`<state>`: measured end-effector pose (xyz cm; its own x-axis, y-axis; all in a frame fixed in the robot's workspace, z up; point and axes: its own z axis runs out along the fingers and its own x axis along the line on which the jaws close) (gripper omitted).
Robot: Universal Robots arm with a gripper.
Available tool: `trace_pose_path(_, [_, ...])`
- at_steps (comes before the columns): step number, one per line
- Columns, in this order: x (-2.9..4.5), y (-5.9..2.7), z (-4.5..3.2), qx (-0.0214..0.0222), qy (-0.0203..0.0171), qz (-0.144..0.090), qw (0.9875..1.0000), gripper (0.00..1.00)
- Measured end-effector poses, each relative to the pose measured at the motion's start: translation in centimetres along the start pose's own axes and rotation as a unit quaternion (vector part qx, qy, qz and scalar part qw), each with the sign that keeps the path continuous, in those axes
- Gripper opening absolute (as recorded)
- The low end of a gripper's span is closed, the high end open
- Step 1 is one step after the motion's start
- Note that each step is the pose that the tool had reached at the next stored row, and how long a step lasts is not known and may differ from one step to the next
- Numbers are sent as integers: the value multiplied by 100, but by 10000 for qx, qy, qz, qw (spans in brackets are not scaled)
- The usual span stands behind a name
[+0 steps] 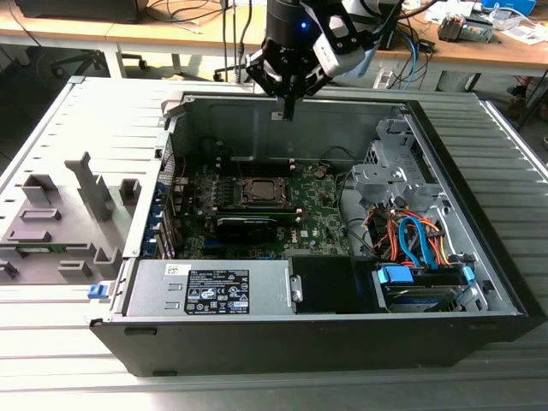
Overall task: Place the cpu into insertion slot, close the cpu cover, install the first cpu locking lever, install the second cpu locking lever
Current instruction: 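Install the first cpu locking lever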
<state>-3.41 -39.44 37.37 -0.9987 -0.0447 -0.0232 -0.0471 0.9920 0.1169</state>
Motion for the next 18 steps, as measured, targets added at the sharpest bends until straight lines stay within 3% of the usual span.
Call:
trace_pose_path(7, [-1, 3, -28, -43, -2, 1, 10000, 11])
trace_pose_path(18, [33, 3, -31, -43, -2, 0, 10000, 11])
